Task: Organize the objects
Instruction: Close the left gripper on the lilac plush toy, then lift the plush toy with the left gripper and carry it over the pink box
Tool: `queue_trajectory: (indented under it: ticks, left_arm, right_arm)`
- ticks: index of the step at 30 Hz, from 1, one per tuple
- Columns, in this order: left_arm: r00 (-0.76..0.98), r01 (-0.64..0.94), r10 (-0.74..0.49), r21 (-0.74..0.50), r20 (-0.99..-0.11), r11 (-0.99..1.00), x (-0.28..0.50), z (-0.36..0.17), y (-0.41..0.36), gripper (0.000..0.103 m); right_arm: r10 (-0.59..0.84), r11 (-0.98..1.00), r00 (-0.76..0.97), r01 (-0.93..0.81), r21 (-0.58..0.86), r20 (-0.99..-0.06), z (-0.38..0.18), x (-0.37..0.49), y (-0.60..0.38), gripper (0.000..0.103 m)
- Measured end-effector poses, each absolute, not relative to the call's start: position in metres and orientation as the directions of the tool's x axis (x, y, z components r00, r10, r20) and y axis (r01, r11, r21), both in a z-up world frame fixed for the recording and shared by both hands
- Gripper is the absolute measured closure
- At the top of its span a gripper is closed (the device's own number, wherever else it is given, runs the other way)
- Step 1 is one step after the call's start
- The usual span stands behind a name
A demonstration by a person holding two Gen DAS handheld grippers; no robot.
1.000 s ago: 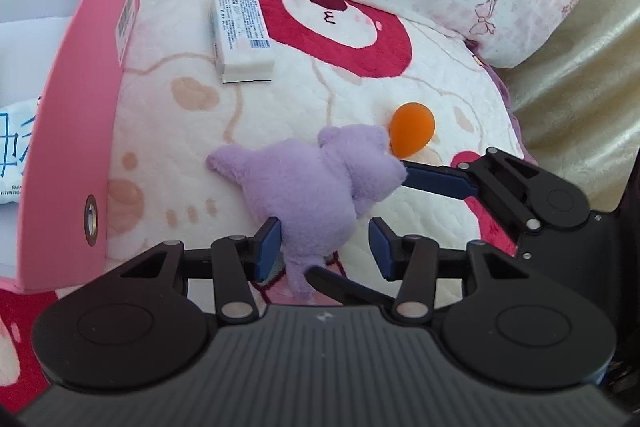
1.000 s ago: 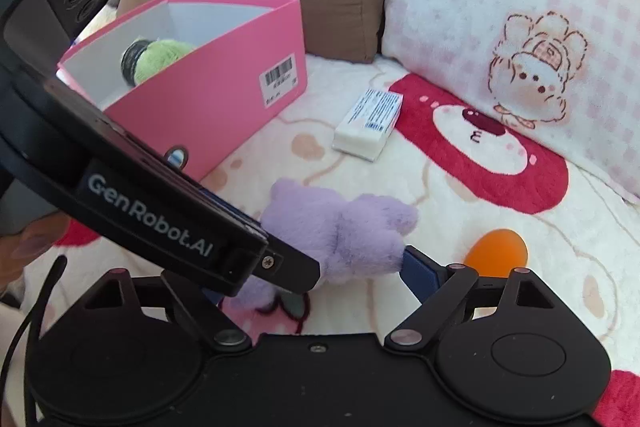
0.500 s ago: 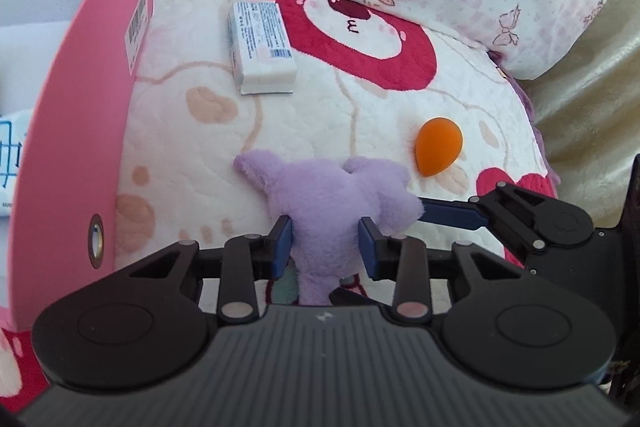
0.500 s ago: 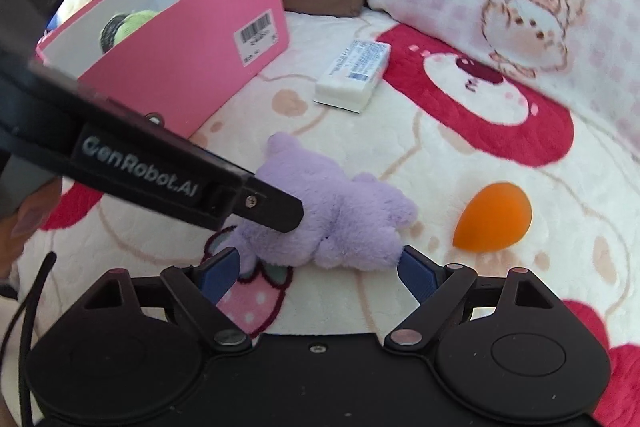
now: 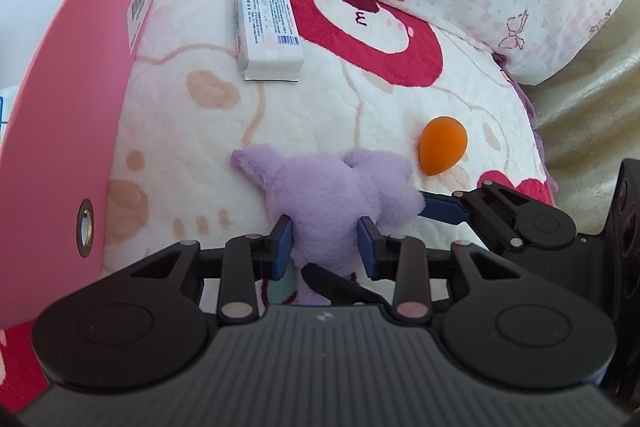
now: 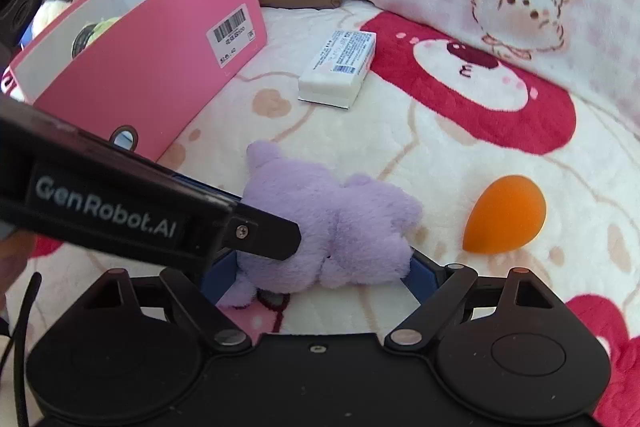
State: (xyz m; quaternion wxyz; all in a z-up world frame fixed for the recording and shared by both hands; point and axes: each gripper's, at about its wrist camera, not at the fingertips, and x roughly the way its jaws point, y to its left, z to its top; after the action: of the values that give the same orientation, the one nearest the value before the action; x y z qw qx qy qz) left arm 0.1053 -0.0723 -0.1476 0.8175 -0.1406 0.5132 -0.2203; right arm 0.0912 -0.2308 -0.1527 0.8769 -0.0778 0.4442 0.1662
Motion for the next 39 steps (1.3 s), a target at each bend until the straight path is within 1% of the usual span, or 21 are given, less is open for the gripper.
queue_trajectory:
  ticks: [4,7,9,13,17,24,33,39]
  left_arm:
    - [0.37,0.203,-0.516,-0.475,-0.772,0.856,0.106,-0.152,-0.07,0.069]
    - [0.375,0.196,-0.534,-0.498,-0.758,0.845,0.105,-0.152,-0.067,0.068]
    - [0.385,0.207,-0.537,-0.497,-0.75,0.843,0.101,-0.15,-0.067,0.068]
    - [0.391,0.223,-0.55,-0.504,-0.738,0.835,0.095,-0.142,-0.065,0.07]
    - [0.389,0.242,-0.578,-0.526,-0.717,0.815,0.088,-0.132,-0.06,0.07]
    - [0.405,0.289,-0.6,-0.526,-0.69,0.8,0.069,-0.11,-0.049,0.07]
    - [0.428,0.32,-0.621,-0.533,-0.657,0.783,0.046,-0.084,-0.031,0.07]
    - [0.444,0.336,-0.617,-0.517,-0.65,0.787,0.031,-0.068,-0.016,0.07]
  right_arm:
    - [0.2,0.932,0.563,-0.361,-0.022,-0.802,-0.155,0.09,-0.228,0.014]
    - [0.214,0.931,0.559,-0.364,-0.005,-0.801,-0.154,0.09,-0.23,0.013]
    - [0.219,0.934,0.556,-0.357,0.007,-0.801,-0.152,0.089,-0.23,0.014]
    - [0.206,0.933,0.562,-0.36,-0.012,-0.801,-0.146,0.084,-0.226,0.017]
    - [0.206,0.938,0.566,-0.345,-0.003,-0.798,-0.135,0.077,-0.227,0.017]
    - [0.225,0.945,0.576,-0.325,0.033,-0.786,-0.105,0.064,-0.223,0.016]
    - [0.229,0.933,0.605,-0.36,-0.004,-0.763,-0.077,0.045,-0.205,0.015]
    - [0.254,0.927,0.588,-0.374,0.02,-0.768,-0.062,0.038,-0.193,0.014]
